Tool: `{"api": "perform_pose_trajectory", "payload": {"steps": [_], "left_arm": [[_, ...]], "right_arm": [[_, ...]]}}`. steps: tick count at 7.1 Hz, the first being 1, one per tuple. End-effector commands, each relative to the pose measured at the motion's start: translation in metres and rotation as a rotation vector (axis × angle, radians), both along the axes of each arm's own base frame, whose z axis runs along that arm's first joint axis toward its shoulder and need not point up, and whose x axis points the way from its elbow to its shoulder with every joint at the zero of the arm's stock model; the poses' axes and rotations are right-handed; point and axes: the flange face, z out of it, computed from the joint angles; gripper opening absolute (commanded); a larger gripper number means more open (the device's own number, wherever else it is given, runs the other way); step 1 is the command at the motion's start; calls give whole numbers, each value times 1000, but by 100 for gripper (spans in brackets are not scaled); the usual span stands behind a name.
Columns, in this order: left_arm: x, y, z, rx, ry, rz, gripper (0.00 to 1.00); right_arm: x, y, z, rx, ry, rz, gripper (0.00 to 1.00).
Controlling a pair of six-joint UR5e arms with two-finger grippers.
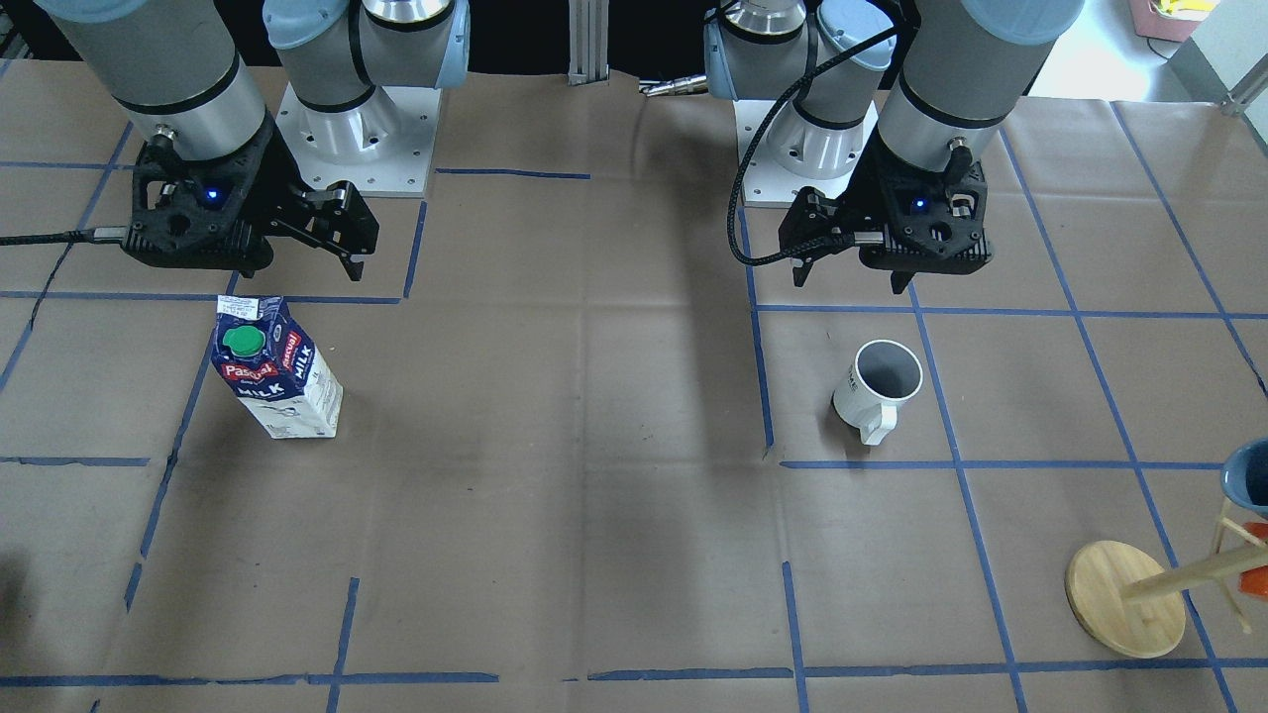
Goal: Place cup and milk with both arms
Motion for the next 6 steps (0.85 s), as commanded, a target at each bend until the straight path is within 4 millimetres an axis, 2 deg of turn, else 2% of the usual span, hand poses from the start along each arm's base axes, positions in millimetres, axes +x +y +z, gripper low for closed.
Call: {"api": "perform_pose_trajectory", "payload": {"steps": [1, 4, 5, 6], "left_arm": [[1, 2, 1, -3, 0, -3, 100], [9, 0, -5, 17, -11, 3, 100], [13, 0, -13, 39, -13, 13, 100], [31, -2, -25, 50, -11, 33, 100]], "right_arm": [[0, 0, 0, 0, -1, -1, 100], [0, 0, 1, -2, 1, -1, 100], [0, 0, 1, -2, 1, -1, 100], [0, -1, 0, 0, 1, -1, 100]]}}
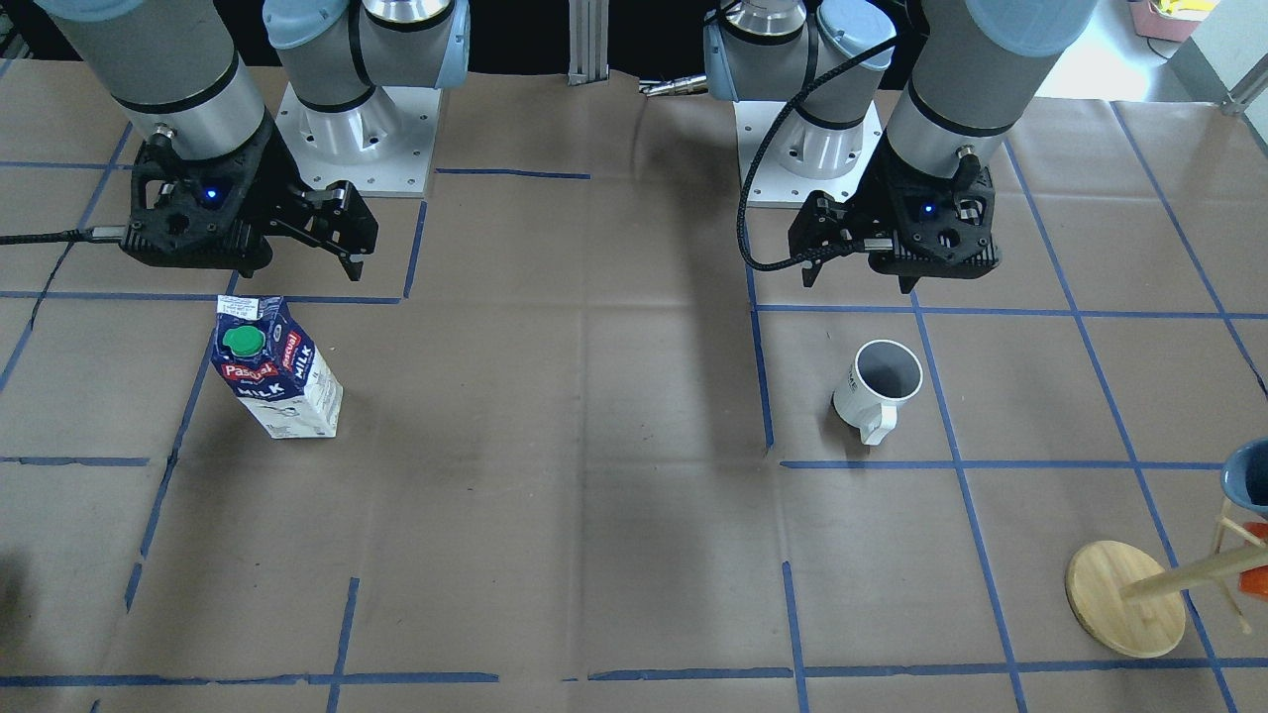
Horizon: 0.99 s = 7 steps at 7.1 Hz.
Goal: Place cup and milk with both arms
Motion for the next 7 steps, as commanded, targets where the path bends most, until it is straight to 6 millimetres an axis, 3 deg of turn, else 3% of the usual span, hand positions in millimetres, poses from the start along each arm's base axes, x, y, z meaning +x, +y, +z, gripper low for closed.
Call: {"api": "perform_pose_trajectory", "payload": {"steps": [1, 4, 5, 6, 7], "left_arm": [[43, -7, -26, 5, 4, -29, 100], [80, 1, -76, -24, -4, -98, 100], [104, 3, -91, 1, 5, -72, 100], [132, -3, -108, 11, 13, -95, 100], [143, -14, -129, 12, 14, -162, 100]], "right_arm": [[0, 0, 0, -1, 0, 0, 100], [0, 0, 0, 1, 0, 0, 100], [0, -1, 0, -1, 0, 0, 100], [0, 0, 0, 1, 0, 0, 100], [1, 0, 0, 1, 0, 1, 100]]}}
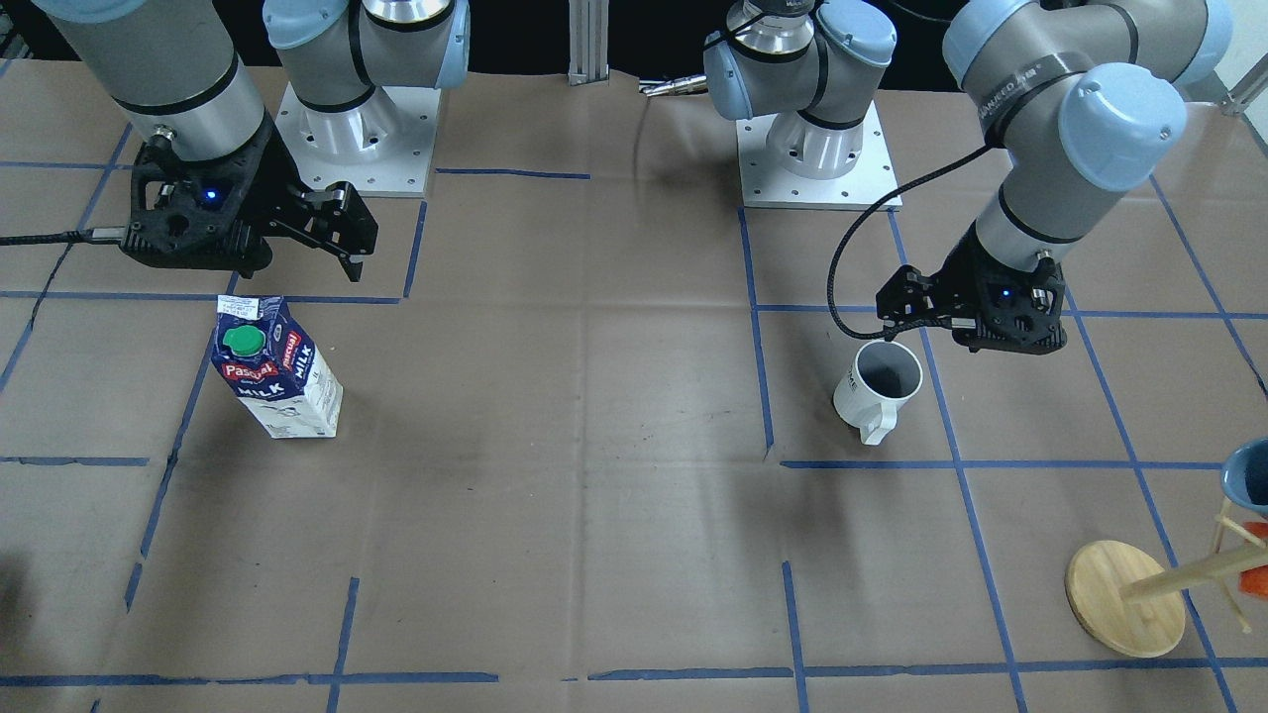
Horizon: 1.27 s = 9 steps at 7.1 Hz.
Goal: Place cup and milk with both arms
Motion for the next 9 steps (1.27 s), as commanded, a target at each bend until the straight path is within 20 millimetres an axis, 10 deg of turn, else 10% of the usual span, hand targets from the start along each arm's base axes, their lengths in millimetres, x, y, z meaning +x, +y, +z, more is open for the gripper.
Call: {"api": "perform_pose_trajectory", "payload": {"steps": [1, 6, 9], "left_arm": [[21, -11, -34, 21, 10, -50, 100], [32, -15, -87, 61, -61, -8, 97], [27, -5, -102, 106, -34, 11, 76]], "right_arm": [[1, 0, 0, -1, 0, 1, 100], [0, 0, 1, -1, 0, 0, 100], [0, 0, 0, 0, 0, 0, 100]]}}
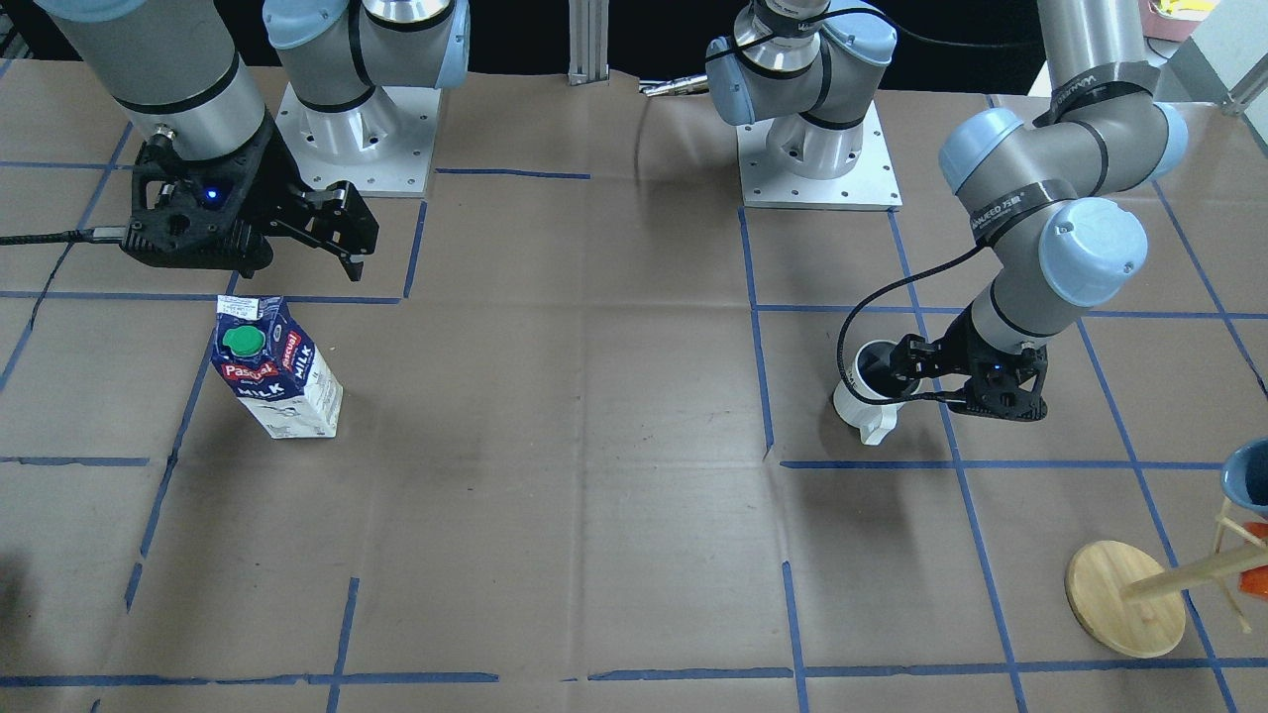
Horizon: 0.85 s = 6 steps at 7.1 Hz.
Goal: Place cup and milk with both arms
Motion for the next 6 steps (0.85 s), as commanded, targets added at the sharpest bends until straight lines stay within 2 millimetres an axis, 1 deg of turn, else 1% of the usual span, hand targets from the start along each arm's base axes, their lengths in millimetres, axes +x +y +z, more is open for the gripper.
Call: {"api": "perform_pose_trajectory", "payload": {"steps": [1, 3, 4, 5, 6], "left_arm": [[-4, 7, -11, 27, 12, 19, 63], [-4, 6, -12, 29, 16, 17, 36], [-4, 6, -12, 29, 17, 19, 27], [-4, 6, -12, 27, 16, 21, 9], [-5, 6, -10, 24, 15, 21, 0]], "right_arm": [[-1, 0, 0, 0, 0, -1, 100], [0, 0, 0, -1, 0, 0, 100], [0, 0, 0, 0, 0, 0, 100], [-1, 0, 0, -1, 0, -1, 100], [-1, 0, 0, 2, 0, -1, 100]]}}
